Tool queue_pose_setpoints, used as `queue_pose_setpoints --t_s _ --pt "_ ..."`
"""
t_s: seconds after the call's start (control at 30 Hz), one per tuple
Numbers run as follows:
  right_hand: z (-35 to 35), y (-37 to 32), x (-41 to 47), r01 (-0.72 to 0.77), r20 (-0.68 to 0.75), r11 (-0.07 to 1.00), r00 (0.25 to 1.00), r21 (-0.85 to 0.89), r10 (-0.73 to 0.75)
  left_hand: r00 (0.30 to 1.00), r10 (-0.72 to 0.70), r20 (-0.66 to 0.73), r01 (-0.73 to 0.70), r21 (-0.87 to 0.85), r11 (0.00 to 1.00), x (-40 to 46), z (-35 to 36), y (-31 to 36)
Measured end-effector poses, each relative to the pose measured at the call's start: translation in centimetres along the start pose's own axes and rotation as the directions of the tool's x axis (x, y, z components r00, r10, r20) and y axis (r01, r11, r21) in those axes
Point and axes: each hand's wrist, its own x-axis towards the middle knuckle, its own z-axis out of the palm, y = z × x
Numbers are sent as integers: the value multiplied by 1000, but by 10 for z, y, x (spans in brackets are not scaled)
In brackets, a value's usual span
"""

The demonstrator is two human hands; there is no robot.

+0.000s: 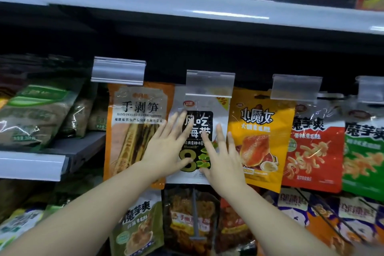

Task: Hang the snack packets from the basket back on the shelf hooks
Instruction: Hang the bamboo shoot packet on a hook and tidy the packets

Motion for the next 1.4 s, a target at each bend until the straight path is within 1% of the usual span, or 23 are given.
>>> queue_pose_setpoints --t_s 0.03,0.07,0.17,0.23,0.4,0.53,0.63,0.7,0.73,0.8,0.83,0.87,0.9,1.0,1.1,1.2,1.3,1.4 --pt "0 0 -2 -6 -33 1000 999 -4 6 1000 13 -10 -12 28 1000 -2 0 0" --pt "1 1 -4 -5 -37 1000 999 -6 5 999 22 -24 -21 44 999 -4 -1 0" --pt "6 6 -12 15 16 1000 1000 -25 -15 993 75 -88 -72 33 997 -9 -3 5" --pt "4 9 -19 4 -3 998 1000 -58 -4 985 108 -137 -109 5 994 -11 -5 9" --pt "-7 19 -34 -61 -121 993 991 -102 48 971 154 -181 -177 -115 978 -7 -16 32" --pt "-30 46 -32 -145 -238 985 964 -96 119 958 189 -217 -232 -189 954 12 -29 58" --pt "-55 75 -23 -190 -342 978 928 -88 150 962 184 -203 -221 -179 959 35 -44 80" --pt "-70 95 -11 -210 -372 974 914 -84 165 974 147 -171 -179 -188 966 49 -58 96" --pt "-78 103 -4 -211 -371 973 914 -95 162 980 115 -162 -147 -196 970 57 -62 103" --pt "-92 115 10 -162 -350 975 931 -153 100 993 34 -110 -54 -192 980 74 -65 115" --pt "-99 120 16 -114 -282 976 958 -185 58 998 8 -58 -17 -159 987 82 -68 119" --pt "-103 124 21 -63 -182 978 983 -197 27 1000 -4 -20 1 -119 993 88 -69 124" --pt "-104 129 26 -15 -109 980 994 -199 -7 1000 -9 4 9 -84 996 95 -70 127" --pt "-107 141 31 58 -72 979 995 -198 -73 998 -46 45 46 9 999 109 -71 136" --pt "-101 149 33 79 -20 983 996 -168 -84 995 -82 51 78 86 993 114 -71 143" --pt "-96 153 36 96 -8 984 995 -153 -98 992 -105 63 96 133 986 117 -74 145" --pt "-91 154 37 109 16 986 994 -129 -108 996 -78 52 67 186 980 118 -81 145" --pt "-89 155 38 110 24 984 994 -140 -108 998 -52 42 43 200 979 119 -83 142"
